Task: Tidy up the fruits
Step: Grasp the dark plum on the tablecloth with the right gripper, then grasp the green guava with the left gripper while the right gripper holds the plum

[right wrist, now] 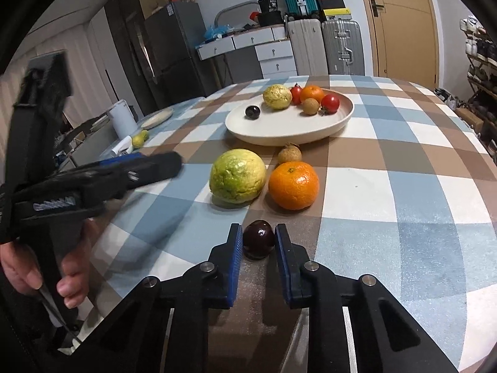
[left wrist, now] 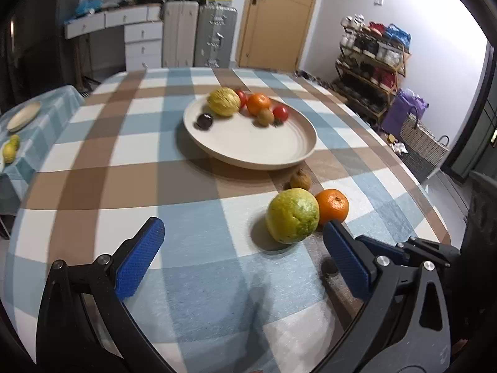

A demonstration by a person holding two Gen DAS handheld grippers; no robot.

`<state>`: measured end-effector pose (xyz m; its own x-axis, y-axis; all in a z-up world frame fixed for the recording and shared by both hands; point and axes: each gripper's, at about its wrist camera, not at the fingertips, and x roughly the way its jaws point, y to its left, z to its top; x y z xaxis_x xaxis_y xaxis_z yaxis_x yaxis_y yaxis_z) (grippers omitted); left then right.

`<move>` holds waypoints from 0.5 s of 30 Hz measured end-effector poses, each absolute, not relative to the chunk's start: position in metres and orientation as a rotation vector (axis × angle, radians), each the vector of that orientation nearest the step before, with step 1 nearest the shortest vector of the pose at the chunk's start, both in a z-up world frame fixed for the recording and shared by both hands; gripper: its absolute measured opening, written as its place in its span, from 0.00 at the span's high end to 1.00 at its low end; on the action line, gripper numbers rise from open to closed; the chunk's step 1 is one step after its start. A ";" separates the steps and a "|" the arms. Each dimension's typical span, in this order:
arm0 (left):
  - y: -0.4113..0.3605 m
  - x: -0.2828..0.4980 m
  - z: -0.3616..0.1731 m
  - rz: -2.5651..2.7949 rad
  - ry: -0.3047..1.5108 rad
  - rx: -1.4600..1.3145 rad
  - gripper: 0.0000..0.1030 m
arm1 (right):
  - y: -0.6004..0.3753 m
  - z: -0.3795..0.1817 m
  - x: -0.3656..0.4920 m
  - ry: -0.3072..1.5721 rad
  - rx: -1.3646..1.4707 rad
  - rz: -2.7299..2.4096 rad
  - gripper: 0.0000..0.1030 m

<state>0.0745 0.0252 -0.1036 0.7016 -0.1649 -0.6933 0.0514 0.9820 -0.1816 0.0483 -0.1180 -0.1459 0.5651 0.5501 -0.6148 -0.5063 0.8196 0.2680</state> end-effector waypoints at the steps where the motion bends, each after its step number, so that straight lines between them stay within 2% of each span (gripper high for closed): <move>1: 0.022 0.078 -0.105 -0.132 0.795 -0.154 0.01 | -0.120 -0.144 0.047 0.737 0.070 0.622 0.79; 13: 0.012 0.117 -0.124 -0.268 0.867 -0.237 0.02 | -0.147 -0.131 0.049 0.679 0.143 0.620 0.79; 15: 0.012 0.121 -0.126 -0.273 0.874 -0.251 0.07 | -0.150 -0.129 0.050 0.672 0.147 0.615 0.79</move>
